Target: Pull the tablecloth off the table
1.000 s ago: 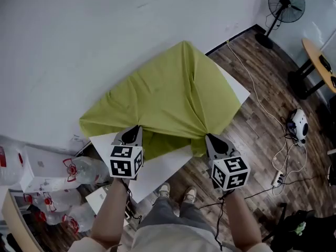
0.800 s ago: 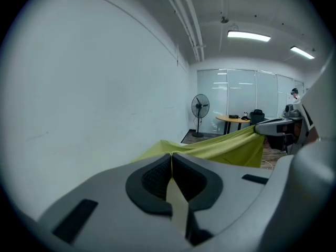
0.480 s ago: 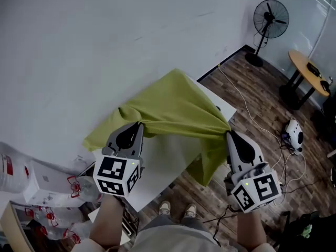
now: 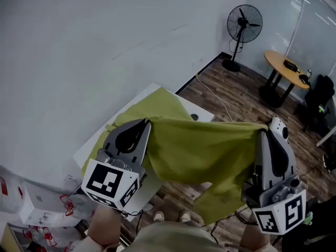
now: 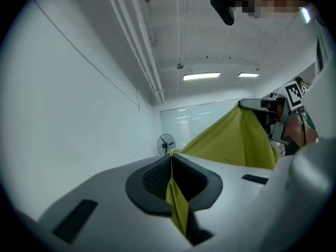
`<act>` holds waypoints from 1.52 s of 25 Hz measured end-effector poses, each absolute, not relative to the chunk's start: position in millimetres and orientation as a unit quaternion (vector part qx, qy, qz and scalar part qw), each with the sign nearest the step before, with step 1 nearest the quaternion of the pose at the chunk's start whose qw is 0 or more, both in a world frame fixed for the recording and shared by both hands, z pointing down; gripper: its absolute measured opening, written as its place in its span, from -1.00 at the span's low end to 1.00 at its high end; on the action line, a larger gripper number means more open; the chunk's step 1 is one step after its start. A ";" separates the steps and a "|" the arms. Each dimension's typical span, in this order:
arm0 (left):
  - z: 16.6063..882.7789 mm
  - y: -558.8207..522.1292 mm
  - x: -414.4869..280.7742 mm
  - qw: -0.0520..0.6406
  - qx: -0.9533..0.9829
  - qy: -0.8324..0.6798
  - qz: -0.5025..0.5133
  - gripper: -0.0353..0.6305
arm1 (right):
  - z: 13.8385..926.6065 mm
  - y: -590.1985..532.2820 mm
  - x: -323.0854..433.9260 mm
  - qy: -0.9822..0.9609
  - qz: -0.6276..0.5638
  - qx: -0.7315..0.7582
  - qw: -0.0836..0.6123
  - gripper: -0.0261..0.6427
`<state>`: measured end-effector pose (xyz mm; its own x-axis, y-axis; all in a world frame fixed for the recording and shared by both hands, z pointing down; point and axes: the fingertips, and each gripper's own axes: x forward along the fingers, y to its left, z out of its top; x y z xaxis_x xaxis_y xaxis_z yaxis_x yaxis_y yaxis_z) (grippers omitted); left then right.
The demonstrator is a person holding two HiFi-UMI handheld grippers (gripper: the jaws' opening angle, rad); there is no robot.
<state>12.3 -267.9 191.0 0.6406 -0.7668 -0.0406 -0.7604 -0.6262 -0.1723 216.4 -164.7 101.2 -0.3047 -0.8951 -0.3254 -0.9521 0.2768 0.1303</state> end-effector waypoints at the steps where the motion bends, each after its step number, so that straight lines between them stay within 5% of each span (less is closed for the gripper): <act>1: 189.4 -266.4 22.5 0.088 -0.906 0.414 -0.015 -0.83 | 98.9 -159.4 224.4 0.787 0.156 -0.590 0.090 -0.82; 15: 225.5 -265.5 100.8 0.060 -0.938 0.337 -0.044 -0.83 | 155.6 -140.5 294.1 0.751 0.092 -0.653 0.031 -0.82; 38: 341.6 -256.3 79.5 -0.024 -0.934 0.329 -0.139 -0.83 | 306.1 -142.4 277.1 0.777 -0.052 -0.622 -0.088 -0.82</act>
<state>79.5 -256.3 341.6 0.7446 -0.6079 0.2756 -0.6213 -0.7822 -0.0470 277.1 -142.4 306.1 -0.2118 -0.9563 0.2015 -0.9746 0.2220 0.0291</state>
